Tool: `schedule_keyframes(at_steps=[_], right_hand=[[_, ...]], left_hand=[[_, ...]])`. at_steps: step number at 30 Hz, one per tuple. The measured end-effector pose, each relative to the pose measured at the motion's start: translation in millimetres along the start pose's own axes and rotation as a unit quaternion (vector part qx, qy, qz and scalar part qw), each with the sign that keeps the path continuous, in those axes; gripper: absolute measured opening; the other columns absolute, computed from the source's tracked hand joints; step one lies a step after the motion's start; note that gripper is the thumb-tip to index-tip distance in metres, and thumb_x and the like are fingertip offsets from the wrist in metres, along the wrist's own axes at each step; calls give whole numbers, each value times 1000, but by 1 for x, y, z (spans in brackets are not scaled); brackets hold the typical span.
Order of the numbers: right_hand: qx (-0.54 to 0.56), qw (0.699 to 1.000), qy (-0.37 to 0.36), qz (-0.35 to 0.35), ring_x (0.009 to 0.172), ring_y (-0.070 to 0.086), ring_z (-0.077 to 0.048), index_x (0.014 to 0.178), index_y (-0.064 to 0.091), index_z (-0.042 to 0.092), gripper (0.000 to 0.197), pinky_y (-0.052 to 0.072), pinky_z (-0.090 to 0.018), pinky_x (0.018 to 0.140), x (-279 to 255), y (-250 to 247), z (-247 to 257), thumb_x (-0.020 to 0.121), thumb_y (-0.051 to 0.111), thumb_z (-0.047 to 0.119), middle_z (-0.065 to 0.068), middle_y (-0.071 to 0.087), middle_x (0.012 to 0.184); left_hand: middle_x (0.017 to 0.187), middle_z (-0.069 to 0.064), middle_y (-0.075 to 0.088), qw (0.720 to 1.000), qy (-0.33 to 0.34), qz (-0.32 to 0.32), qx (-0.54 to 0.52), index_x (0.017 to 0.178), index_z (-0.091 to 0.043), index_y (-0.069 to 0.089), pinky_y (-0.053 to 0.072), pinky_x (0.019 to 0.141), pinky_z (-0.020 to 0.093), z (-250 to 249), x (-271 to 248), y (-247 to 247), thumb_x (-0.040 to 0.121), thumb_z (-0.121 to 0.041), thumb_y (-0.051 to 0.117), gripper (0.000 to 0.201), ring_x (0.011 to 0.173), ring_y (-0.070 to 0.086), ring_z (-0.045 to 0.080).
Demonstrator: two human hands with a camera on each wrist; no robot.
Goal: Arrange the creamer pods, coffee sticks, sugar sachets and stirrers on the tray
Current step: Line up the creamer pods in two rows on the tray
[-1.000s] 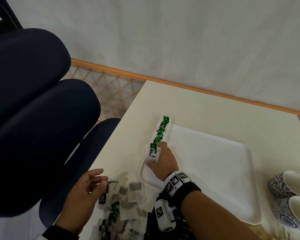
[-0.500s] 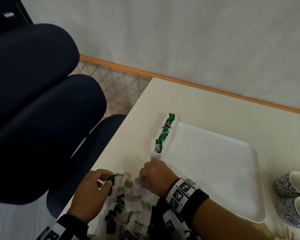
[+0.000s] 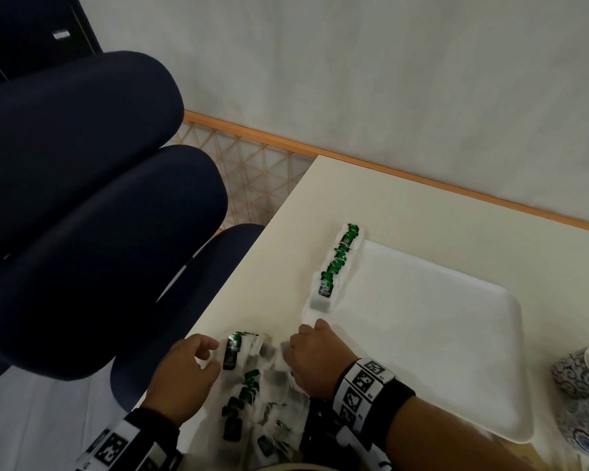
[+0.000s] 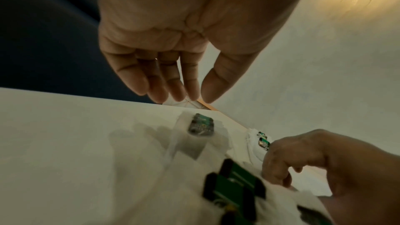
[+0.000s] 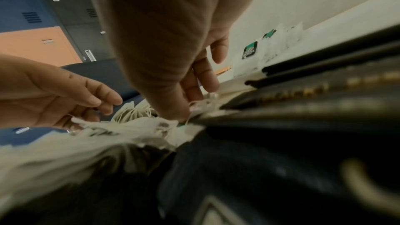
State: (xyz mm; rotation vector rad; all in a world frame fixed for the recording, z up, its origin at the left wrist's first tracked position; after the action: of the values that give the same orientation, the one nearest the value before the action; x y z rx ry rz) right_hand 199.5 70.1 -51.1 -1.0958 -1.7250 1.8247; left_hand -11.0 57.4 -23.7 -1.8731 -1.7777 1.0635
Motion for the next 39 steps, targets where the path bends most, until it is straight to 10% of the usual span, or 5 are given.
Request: schedule_keyframes(at_steps=[13,23,28,34,39], right_hand=[[302,944,102,-85,72,58,-14,75,60,19,9,46,-28,64,-13,-20,-15,81,57,25,2,65,78],[862,474,182,-14,54,42,-17,68,50,15,20,42,-29,53,-27,-23,-26,86,53,7,-3,44,63],[921,357,154,8,75,53,-34,79,59,16,3,47,-29,51,-26,-26,-19,80,59,19,-15,57,88],[914,385,125,-12,72,64,-32,93,60,4,12,52,-27,54,-25,-47,-17,95,53,15,-24,63,95],[713,690,117,-53,77,65,-21,96,57,7,8,55,-34,72,-22,-66,-22,92,61,13,-10,66,87]], left_hand=[[87,-9,60,998,-68,9,7,94,-28,54,41,69,25,12,15,15,74,-37,78,33,84,59,10],[77,-2,64,997,-45,-17,-53,83,-26,61,42,61,21,10,13,11,79,-19,74,15,75,61,12],[79,-1,71,993,15,7,-121,89,-24,69,48,67,16,-7,7,5,86,-11,67,13,79,66,7],[77,0,72,977,40,12,-209,79,-13,70,52,65,17,-34,5,0,86,-6,66,11,71,65,4],[74,7,69,974,55,5,-221,77,-12,69,53,64,25,-43,4,-1,86,-7,66,12,66,62,13]])
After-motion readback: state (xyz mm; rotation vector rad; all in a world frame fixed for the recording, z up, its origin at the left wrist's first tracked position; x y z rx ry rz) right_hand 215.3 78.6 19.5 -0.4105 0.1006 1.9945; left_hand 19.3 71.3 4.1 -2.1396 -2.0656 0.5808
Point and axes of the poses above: each hand's wrist, its own x-axis towards the middle knuckle, its own y-axis out of the palm, z = x × y, the point moved 4 cm from there along x, towards the middle knuckle
